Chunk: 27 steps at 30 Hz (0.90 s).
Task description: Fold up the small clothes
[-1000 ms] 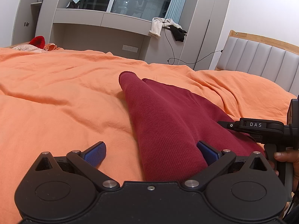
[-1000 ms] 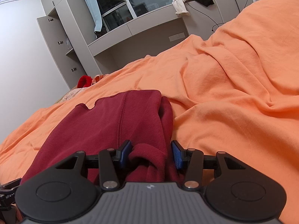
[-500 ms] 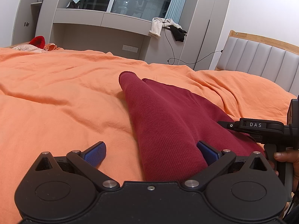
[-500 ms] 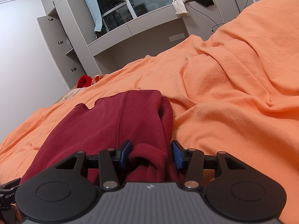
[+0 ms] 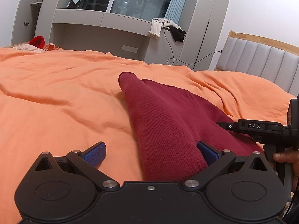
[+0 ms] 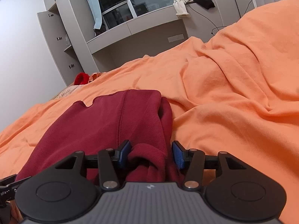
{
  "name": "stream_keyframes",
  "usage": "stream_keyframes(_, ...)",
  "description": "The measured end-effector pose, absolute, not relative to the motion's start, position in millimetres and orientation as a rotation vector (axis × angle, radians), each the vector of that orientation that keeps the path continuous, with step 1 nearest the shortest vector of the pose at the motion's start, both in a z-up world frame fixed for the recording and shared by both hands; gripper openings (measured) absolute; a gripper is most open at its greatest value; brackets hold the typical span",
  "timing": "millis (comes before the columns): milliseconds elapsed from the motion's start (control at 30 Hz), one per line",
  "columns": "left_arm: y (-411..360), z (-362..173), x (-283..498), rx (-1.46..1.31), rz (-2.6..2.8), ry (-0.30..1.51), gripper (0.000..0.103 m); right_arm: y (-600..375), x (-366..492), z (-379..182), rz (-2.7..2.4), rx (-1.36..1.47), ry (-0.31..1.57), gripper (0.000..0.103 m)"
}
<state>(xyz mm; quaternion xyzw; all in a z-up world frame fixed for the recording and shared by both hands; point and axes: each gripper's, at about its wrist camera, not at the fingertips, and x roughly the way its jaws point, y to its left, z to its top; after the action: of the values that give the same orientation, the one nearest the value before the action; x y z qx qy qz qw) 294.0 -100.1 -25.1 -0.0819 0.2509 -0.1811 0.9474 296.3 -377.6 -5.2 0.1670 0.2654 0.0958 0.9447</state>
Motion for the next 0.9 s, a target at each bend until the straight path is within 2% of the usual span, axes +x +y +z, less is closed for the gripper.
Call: stream_keyframes(900, -100.5, -21.8, 293.4, -0.168, -0.376, 0.492, 0.102, -374.1, 297.1, -3.1, 0.184, 0.302, 0.547, 0.057)
